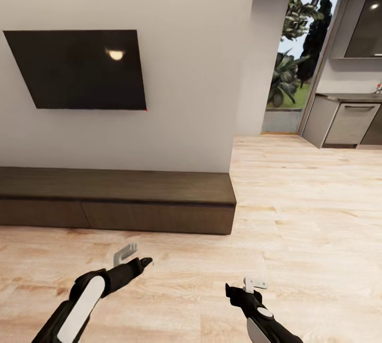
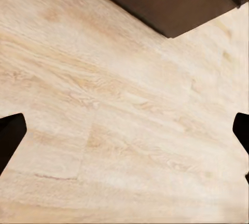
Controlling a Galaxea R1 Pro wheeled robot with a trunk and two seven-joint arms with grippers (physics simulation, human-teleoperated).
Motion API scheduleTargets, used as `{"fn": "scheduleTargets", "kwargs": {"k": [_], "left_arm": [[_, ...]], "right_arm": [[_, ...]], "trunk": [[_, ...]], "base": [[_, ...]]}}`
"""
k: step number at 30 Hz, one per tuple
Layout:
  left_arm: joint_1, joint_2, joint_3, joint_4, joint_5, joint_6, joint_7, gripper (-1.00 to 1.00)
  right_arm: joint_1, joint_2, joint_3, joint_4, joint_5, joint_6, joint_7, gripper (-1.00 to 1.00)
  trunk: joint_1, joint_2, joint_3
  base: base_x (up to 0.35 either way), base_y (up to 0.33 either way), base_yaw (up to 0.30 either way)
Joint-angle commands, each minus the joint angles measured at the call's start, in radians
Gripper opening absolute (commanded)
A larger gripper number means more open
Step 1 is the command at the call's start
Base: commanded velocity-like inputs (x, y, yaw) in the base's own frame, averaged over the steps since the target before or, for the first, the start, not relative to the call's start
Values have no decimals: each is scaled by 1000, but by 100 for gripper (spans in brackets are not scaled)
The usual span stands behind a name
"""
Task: Place each of the two pumpkins and all three candles from the living room inside a cabinet in the living room (use any cabinet), then make sure every cabinet is closed, and position the cauldron so it is next to a table in the living room.
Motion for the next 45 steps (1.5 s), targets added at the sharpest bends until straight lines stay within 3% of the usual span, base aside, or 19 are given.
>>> {"fn": "scheduleTargets", "kwargs": {"k": [1,4,5,7,10,15,20,22,28,31,39,45], "left_arm": [[0,4,21,-25,29,28,4,100],[-1,17,139,-114,133,172,-27,100],[-1,18,153,-123,150,195,-34,100],[-1,20,196,-145,224,287,-91,100],[1,24,213,-149,261,324,-172,100],[4,54,219,-145,289,341,-321,100],[7,73,220,-143,335,343,-394,100],[8,85,220,-142,354,344,-403,100],[10,131,218,-135,454,345,-412,100],[12,143,217,-119,479,345,-413,100],[16,143,212,-98,494,345,-413,100],[16,141,211,-85,495,345,-413,100]], "right_arm": [[-1,-1,9,-1,-10,-5,-6,100],[-1,-1,9,-1,-6,-6,-6,100],[-1,-1,9,-1,-5,-6,-6,100],[-1,1,10,-1,-3,-7,-6,100],[-1,3,10,-1,-3,-7,-6,100],[-1,5,10,-5,-1,-6,-5,100],[-1,7,10,-15,0,-5,-6,100],[-1,7,10,-17,0,-3,-7,100],[-1,9,9,-29,1,-12,-4,100],[-1,8,7,-74,1,-40,-1,100],[-1,8,3,-278,-11,-58,-1,100],[-1,13,1,-303,-25,-64,-3,100]], "trunk": [[4,-8,-4],[15,-29,-14],[19,-36,-17],[27,-50,-23],[38,-71,-32],[58,-106,-48],[77,-141,-64],[84,-155,-70],[107,-197,-89],[119,-218,-98],[150,-274,-123],[173,-316,-142]], "base": [[0,0,0],[0,0,0],[0,0,0],[0,0,0],[0,0,0],[0,0,0],[0,0,0],[0,0,0],[0,0,0],[0,0,0],[0,0,0],[0,0,0]]}}
